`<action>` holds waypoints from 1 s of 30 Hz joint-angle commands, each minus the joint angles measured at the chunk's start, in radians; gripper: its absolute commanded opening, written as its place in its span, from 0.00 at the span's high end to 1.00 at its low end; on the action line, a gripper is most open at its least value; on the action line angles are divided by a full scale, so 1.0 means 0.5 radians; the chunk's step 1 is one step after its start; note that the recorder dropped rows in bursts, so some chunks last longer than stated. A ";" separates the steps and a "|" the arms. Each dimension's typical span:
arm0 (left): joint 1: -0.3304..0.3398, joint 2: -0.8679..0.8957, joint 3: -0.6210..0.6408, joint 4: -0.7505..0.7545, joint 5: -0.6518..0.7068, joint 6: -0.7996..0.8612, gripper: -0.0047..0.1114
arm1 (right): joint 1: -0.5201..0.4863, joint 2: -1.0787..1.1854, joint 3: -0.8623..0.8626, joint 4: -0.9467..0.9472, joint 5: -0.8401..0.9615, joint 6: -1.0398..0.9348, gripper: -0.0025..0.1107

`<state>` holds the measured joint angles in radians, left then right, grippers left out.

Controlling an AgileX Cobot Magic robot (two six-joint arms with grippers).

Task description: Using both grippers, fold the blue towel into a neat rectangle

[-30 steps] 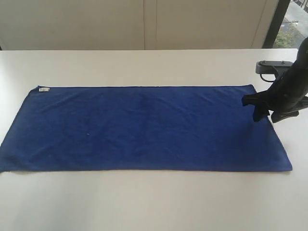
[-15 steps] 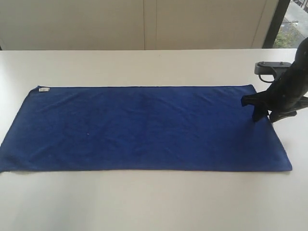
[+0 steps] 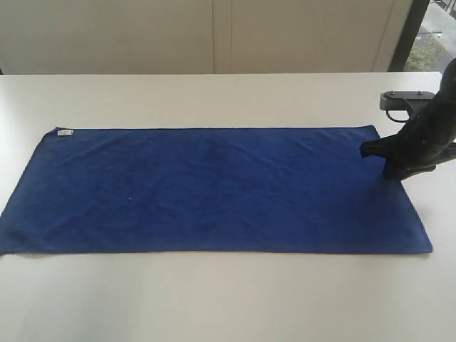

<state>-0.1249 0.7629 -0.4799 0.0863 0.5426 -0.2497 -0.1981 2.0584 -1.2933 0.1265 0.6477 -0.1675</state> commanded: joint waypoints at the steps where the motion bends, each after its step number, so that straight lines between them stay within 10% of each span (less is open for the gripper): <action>1: 0.005 -0.015 -0.010 -0.005 0.008 -0.011 0.96 | -0.001 0.051 0.020 0.014 0.084 -0.023 0.77; 8: 0.005 -0.015 -0.010 -0.005 0.008 -0.011 0.96 | -0.001 0.026 0.020 0.014 0.131 -0.019 0.55; 30: 0.005 -0.015 -0.010 -0.005 0.008 -0.011 0.96 | -0.001 0.026 0.020 0.219 0.225 -0.125 0.54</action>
<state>-0.1249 0.7629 -0.4799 0.0863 0.5426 -0.2497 -0.1981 2.0547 -1.2957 0.2036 0.7074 -0.2105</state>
